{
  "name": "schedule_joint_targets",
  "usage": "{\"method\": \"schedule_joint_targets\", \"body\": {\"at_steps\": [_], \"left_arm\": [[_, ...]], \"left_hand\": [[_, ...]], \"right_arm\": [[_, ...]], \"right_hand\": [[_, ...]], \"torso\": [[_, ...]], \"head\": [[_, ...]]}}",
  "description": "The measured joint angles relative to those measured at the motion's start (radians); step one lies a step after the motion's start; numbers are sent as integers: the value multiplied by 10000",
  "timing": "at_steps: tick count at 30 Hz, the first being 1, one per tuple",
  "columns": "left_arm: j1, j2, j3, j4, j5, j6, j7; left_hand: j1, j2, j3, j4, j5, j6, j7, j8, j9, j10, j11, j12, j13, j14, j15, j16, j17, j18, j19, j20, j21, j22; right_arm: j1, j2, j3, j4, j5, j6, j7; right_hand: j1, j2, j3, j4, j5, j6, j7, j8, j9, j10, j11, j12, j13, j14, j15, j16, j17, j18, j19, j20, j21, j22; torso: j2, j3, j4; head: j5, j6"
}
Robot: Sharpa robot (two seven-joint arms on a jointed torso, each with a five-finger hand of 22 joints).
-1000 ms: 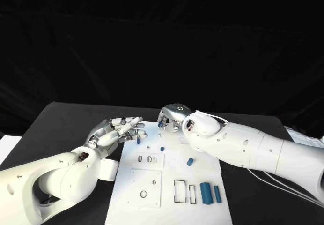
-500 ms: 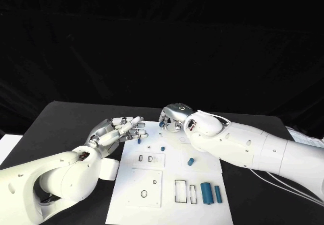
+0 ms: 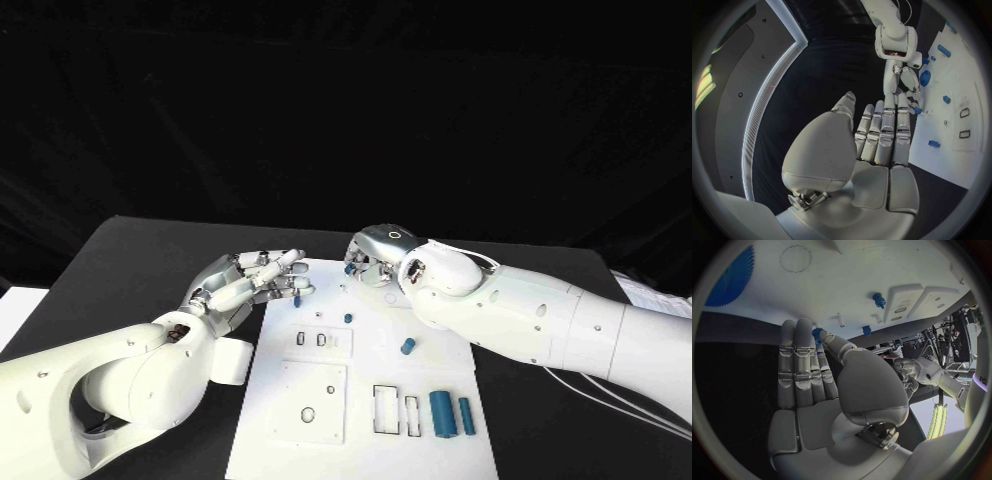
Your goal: Assemble the parts on the task board
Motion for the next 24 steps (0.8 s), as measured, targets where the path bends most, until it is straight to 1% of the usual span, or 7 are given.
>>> {"method": "schedule_joint_targets", "body": {"at_steps": [9,12,13,15,17,20,24], "left_arm": [[6,-11,0,-1,1,5,-16],[8,-11,0,-1,1,8,-23],[10,-11,0,-1,1,10,-26],[15,-10,0,-1,1,13,-31],[17,-8,0,-2,2,16,-36],[23,-4,0,-12,2,22,-43],[30,-4,0,-27,2,28,-51]], "left_hand": [[0,0,0,0,0,0,0,0,0,0,0,0,0,0,0,0,7,0,0,0,-2,1],[0,0,0,0,0,0,0,0,0,0,0,0,0,0,0,0,7,0,0,0,-1,1],[0,0,0,0,0,0,0,0,0,0,0,0,0,0,0,0,6,0,0,0,-1,1],[0,0,0,0,0,0,0,0,0,0,0,0,0,0,0,0,6,0,0,0,-1,1],[0,0,0,0,0,0,0,0,0,0,0,0,0,0,0,0,6,0,0,0,-1,1],[0,0,0,0,0,0,0,0,0,0,0,0,0,0,0,0,6,-1,0,0,-1,1],[0,0,0,0,0,0,0,0,0,0,0,0,0,0,0,0,5,-1,0,0,-1,1]], "right_arm": [[3,76,2,-77,-6,33,-36],[-6,160,-6,-187,-6,65,-65],[-7,187,-8,-231,-6,78,-75],[-8,246,-9,-326,-3,110,-102],[-8,291,-9,-388,4,140,-123],[-7,339,-9,-450,13,199,-147],[-6,349,-11,-456,19,238,-158]], "right_hand": [[-51,-51,12,69,-3,-1,0,1,-10,-4,5,1,2,0,0,22,37,0,-21,22,38,10],[-118,-249,98,238,-151,-290,112,2,-44,-452,118,10,-26,0,0,85,102,0,-58,57,86,23],[-148,-318,124,265,-217,-500,165,-14,-69,-726,165,9,-37,8,7,124,127,0,-92,91,86,23],[-91,-543,84,384,-406,-1055,246,-35,-121,-1534,278,9,-39,15,132,158,184,-1,-130,130,86,23],[-2,-650,-30,498,-545,-1361,280,-35,-120,-2072,358,9,-38,5,152,178,226,0,-165,165,86,20],[83,-735,-205,674,-579,-1621,277,-34,-120,-2467,392,10,-26,37,184,216,272,1,-179,179,86,-10],[161,-813,-321,789,-579,-1647,252,-35,-120,-2505,391,9,-25,37,183,255,307,0,-179,179,86,-20]], "torso": [[5,-12,13],[7,-14,16],[7,-17,19],[8,-19,23],[8,-18,29],[10,-22,35],[12,-22,34]], "head": [[-55,8],[-66,7],[-67,6],[-72,4],[-75,-1],[-75,-24],[-58,-37]]}}
